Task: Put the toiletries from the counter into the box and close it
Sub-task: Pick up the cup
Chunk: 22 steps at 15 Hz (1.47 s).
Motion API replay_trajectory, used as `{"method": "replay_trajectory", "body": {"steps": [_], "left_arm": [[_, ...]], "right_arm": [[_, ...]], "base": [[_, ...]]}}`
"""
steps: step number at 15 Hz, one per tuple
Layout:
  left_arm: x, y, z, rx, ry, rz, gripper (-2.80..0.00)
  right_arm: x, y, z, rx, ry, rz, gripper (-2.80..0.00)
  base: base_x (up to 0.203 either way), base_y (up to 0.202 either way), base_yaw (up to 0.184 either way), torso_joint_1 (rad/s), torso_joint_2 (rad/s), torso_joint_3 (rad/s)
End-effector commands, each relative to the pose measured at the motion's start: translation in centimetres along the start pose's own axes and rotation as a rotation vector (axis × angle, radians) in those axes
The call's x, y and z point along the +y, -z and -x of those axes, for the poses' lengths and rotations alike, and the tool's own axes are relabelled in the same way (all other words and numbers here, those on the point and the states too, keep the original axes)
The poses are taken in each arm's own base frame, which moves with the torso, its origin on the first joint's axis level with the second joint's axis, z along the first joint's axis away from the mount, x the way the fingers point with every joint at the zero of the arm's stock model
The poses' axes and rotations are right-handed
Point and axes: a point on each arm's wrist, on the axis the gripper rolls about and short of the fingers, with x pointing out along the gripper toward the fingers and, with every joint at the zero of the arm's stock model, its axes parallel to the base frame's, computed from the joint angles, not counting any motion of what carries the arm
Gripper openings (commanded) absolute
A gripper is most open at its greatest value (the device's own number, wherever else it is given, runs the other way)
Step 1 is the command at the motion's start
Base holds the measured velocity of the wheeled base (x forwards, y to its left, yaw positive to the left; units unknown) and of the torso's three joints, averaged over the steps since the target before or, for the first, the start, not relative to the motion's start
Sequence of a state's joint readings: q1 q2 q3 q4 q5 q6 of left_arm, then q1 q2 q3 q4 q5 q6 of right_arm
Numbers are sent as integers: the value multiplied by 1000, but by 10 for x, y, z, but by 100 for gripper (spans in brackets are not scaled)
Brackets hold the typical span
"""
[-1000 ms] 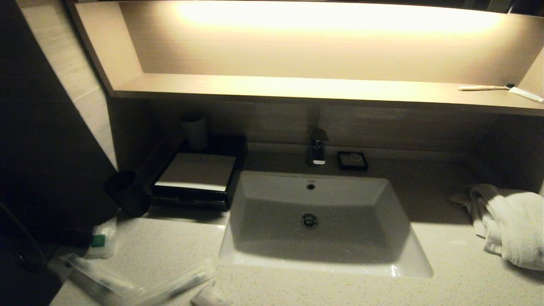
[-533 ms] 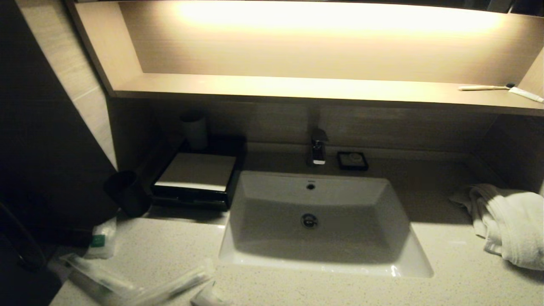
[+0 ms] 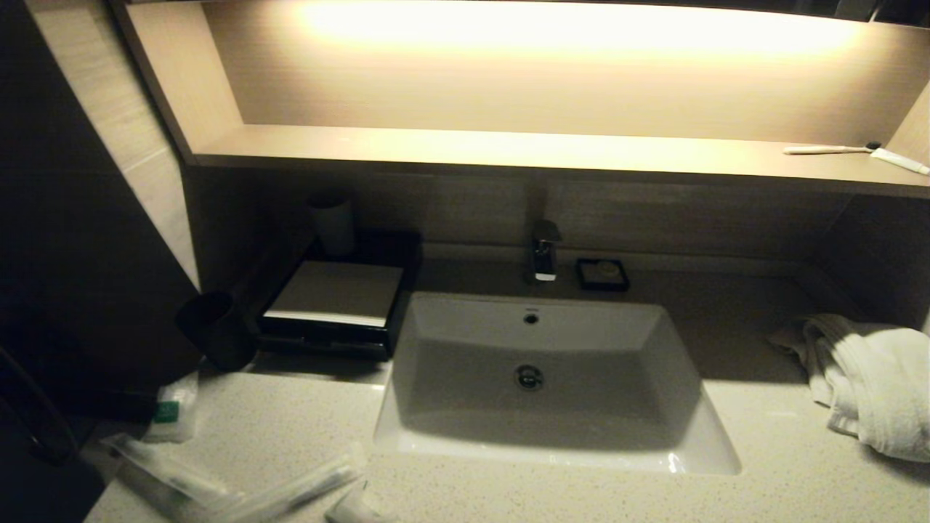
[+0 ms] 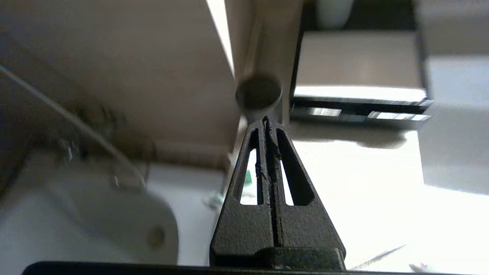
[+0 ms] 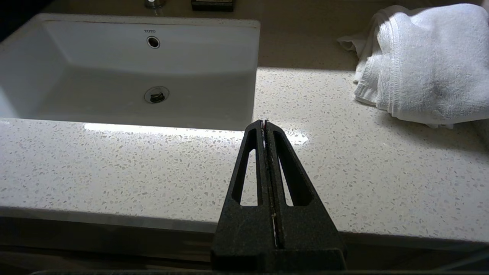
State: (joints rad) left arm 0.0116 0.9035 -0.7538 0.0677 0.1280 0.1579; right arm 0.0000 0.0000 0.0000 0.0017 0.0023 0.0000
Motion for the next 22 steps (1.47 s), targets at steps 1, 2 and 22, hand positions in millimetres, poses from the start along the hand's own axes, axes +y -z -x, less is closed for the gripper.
{"method": "replay_trajectory", "body": {"steps": [1, 2, 22], "left_arm": [[-5, 8, -33, 126, 11, -11, -280], [-6, 11, -39, 160, 11, -11, -280], [-22, 100, -76, 333, -14, -18, -280]], "right_arm": [[0, 0, 0, 0, -1, 0, -280], [0, 0, 0, 0, -1, 0, -280], [0, 0, 0, 0, -1, 0, -280]], "base": [[0, 0, 0, 0, 0, 0], [0, 0, 0, 0, 0, 0], [0, 0, 0, 0, 0, 0]]}}
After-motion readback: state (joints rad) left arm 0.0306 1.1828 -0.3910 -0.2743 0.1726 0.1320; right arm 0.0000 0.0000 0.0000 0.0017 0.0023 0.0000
